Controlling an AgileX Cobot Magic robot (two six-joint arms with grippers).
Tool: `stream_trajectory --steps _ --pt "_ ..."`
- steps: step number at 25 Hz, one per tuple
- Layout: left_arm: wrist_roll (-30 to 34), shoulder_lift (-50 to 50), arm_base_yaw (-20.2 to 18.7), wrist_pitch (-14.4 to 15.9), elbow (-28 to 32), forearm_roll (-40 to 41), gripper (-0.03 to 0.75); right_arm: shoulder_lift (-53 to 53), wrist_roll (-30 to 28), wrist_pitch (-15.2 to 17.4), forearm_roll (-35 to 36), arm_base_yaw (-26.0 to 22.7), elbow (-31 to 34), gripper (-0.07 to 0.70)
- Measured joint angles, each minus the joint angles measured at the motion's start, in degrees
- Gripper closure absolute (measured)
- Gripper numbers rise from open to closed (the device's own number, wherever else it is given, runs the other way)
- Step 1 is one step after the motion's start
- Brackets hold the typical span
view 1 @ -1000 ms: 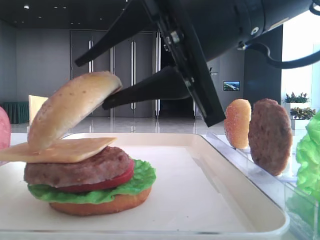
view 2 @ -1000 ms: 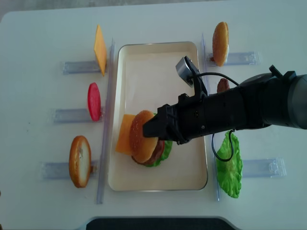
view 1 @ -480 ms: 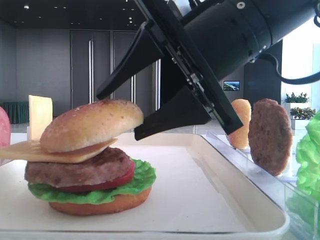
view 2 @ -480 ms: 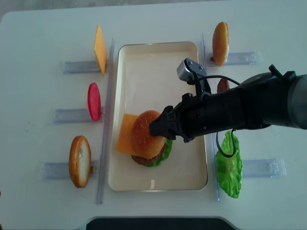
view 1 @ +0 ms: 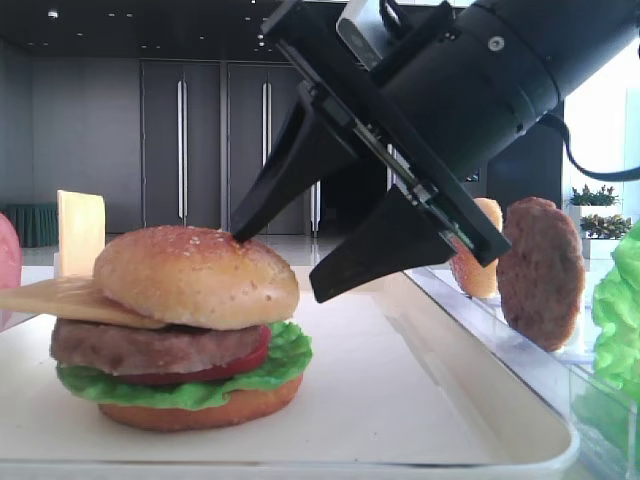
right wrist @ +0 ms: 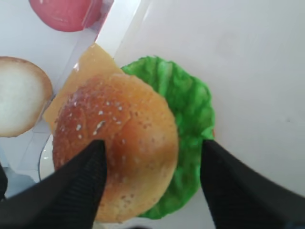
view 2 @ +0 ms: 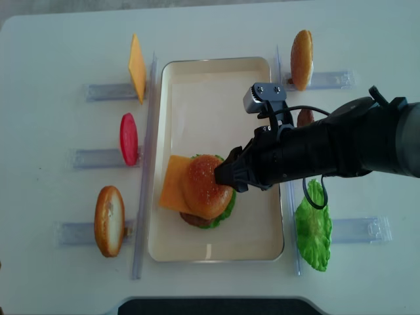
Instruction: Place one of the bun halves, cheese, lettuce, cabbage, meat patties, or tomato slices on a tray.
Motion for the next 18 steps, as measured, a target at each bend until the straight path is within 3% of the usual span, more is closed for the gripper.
stream_trajectory --steps 5,9,11,14,18 --pt "0.0 0.0 0.0 0.0 0.0 0.0 0.388 -5.3 0.0 -5.6 -4.6 0.1 0.0 0.216" --pt "0.0 0.0 0.0 0.0 0.0 0.0 0.388 -9.5 3.8 -7.2 -12.1 0.1 0.0 0.216" --pt "0.0 0.0 0.0 0.0 0.0 0.0 0.388 -11.2 11.4 -7.1 -21.4 -0.2 0.0 0.216" --pt "0.0 0.0 0.0 0.0 0.0 0.0 0.388 -14.1 27.6 -3.7 -39.1 -2.7 0.0 0.216" --pt "0.0 0.0 0.0 0.0 0.0 0.0 0.388 -19.3 48.1 5.3 -63.8 -11.2 0.0 0.225"
